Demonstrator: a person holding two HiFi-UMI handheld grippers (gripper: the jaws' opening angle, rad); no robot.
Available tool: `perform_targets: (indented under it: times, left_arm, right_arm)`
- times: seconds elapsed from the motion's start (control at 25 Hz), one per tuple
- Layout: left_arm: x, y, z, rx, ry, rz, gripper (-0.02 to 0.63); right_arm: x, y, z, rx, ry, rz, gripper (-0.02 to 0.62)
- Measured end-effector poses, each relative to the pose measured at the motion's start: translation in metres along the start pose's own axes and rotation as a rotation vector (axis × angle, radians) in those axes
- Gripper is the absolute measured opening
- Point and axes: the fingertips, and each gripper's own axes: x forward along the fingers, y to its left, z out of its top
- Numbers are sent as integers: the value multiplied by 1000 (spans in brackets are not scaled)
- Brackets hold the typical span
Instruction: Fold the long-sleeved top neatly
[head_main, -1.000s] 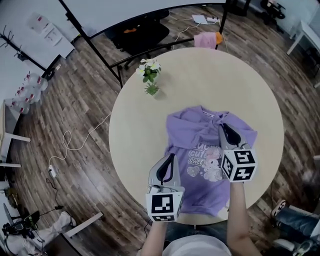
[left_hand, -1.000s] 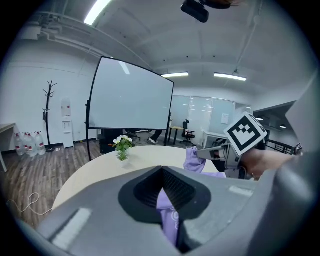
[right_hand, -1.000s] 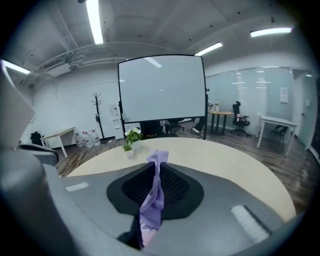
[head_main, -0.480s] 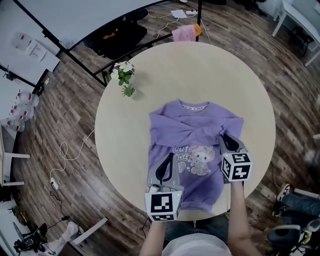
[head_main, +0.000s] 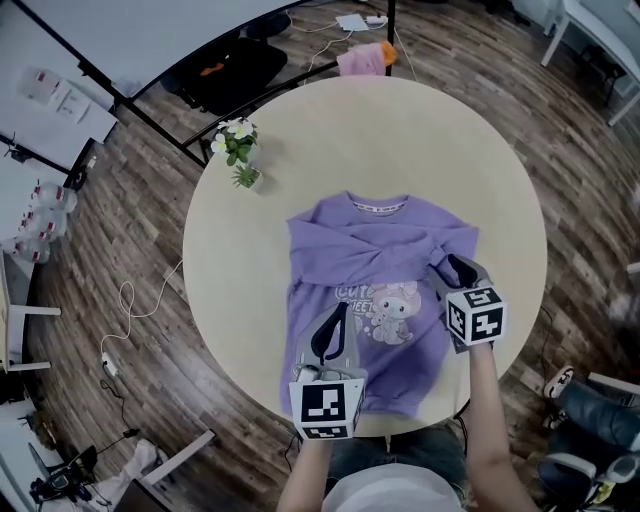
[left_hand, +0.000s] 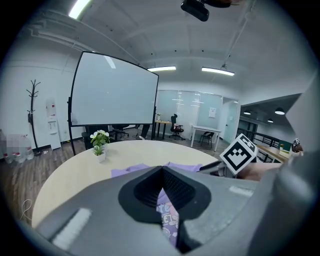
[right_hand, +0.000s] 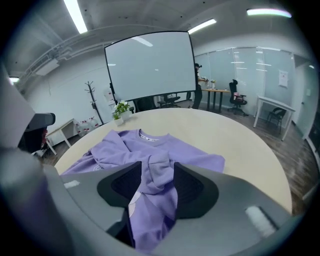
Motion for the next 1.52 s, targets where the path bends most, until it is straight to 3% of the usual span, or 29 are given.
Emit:
perform_targets:
  times: [0.08, 0.28, 0.56, 0.64, 0.68, 0.72, 0.88, 1.12, 1.2, 1.32, 1.52]
  left_arm:
    - [-2, -1, -1, 0, 1, 8, 0]
    - [-5, 2, -2, -7, 5, 39, 0]
    - [-6, 11, -8, -25, 16, 80, 0]
    - [-5, 12, -10, -31, 18, 88, 0]
    - [-4, 13, -11, -32, 19, 91, 0]
    - [-4, 14, -12, -34, 21, 94, 0]
    - [-1, 13, -11, -39, 25, 98, 0]
    - [2, 2, -5, -32, 14, 88, 0]
    - [2, -2, -6, -32, 16, 83, 0]
    - [3, -8, -8, -33, 25, 71, 0]
    - [2, -17, -10, -26, 30, 59, 0]
  right_arm:
    - [15, 1, 3, -55, 41, 45, 253]
    - [40, 3, 9, -145, 97, 117, 264]
    - [59, 3, 5, -64, 132, 240, 245]
    - [57, 2, 6, -51, 127, 254, 193]
    - [54, 2, 7, -55, 117, 252, 116]
    - [51, 3, 9, -65, 106, 252, 83]
    - [32, 3, 24, -114, 37, 249, 63]
    - [-27, 9, 75, -190, -217, 320, 61]
    - [-35, 7, 59, -227, -194, 333, 61]
    - [-31, 0, 5, -259, -64, 322, 61]
    - [-28, -1, -65, -216, 83, 318, 64]
